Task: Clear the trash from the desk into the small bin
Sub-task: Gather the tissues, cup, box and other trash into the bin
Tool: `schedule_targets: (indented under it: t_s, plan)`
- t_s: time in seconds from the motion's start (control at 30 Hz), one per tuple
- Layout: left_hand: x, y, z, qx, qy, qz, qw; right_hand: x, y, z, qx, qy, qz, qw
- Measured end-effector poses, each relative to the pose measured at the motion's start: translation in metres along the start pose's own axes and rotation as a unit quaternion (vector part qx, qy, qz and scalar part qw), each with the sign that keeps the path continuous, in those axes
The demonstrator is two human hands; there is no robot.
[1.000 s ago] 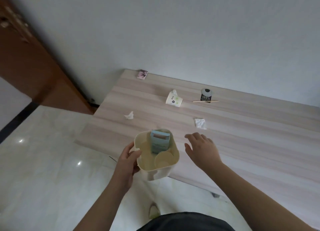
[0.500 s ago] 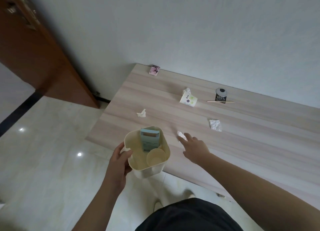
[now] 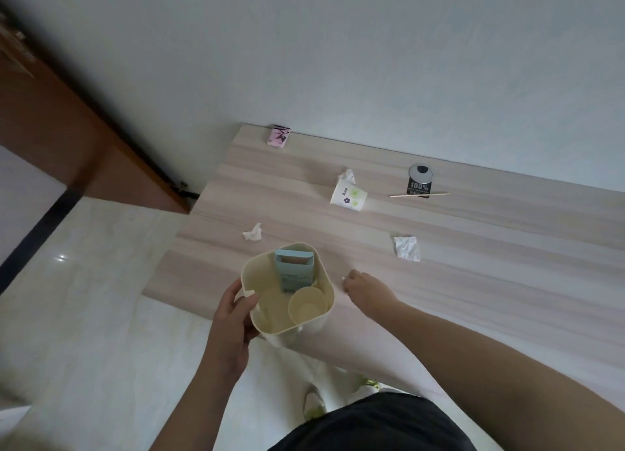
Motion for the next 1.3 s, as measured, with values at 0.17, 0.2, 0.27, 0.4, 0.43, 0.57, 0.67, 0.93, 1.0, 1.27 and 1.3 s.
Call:
schedule_targets:
  t_s: [0.17, 0.2, 0.27, 0.4, 0.43, 0.57, 0.67, 0.93, 1.0, 1.27, 1.3]
  plan:
    - [0.005, 0.011, 0.019, -0.005, 0.013, -0.004, 1.0, -0.056, -0.01, -0.035, -0.086, 0.091, 0.049, 0.991]
    - [0.006, 0.012, 0.022, -0.006, 0.017, -0.006, 1.0, -0.069, -0.013, -0.044, -0.108, 0.117, 0.068, 0.985]
    - [0.006, 0.013, 0.031, -0.004, 0.017, -0.007, 1.0, -0.095, -0.017, -0.058, -0.144, 0.171, 0.114, 0.968]
    - [0.006, 0.012, 0.044, -0.005, 0.012, -0.014, 1.0, -0.137, -0.017, -0.068, -0.145, 0.184, 0.165, 0.958]
    - [0.006, 0.011, 0.047, -0.004, 0.011, -0.016, 1.0, -0.144, -0.017, -0.068, -0.148, 0.185, 0.164, 0.957]
    - [0.004, 0.009, 0.059, 0.012, 0.018, -0.021, 1.0, -0.158, -0.019, -0.061, -0.108, 0.127, 0.176, 0.97]
    - [0.001, 0.007, 0.065, 0.014, 0.027, -0.017, 0.999, -0.162, -0.02, -0.048, -0.06, 0.12, 0.183, 0.974]
    - [-0.003, 0.006, 0.086, 0.016, 0.062, -0.012, 0.998, -0.165, -0.048, -0.051, -0.125, 0.247, 0.2, 0.94]
    - [-0.003, 0.007, 0.092, 0.018, 0.064, -0.012, 0.998, -0.162, -0.06, -0.066, -0.178, 0.308, 0.196, 0.914]
    - [0.004, 0.01, 0.119, 0.046, 0.072, -0.018, 0.996, -0.094, -0.111, -0.179, -0.339, 0.347, 0.052, 0.873]
    - [0.004, 0.01, 0.122, 0.049, 0.071, -0.017, 0.996, -0.079, -0.116, -0.187, -0.339, 0.345, 0.023, 0.875]
Point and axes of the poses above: each hand's wrist, its own y-axis towards the middle knuckle, its own z-axis out of the palm, x = y × z, the point moved 9 cm from there along y, towards the middle knuckle, and after that the axes turned 1 degree about x, right-handed, at the moved point
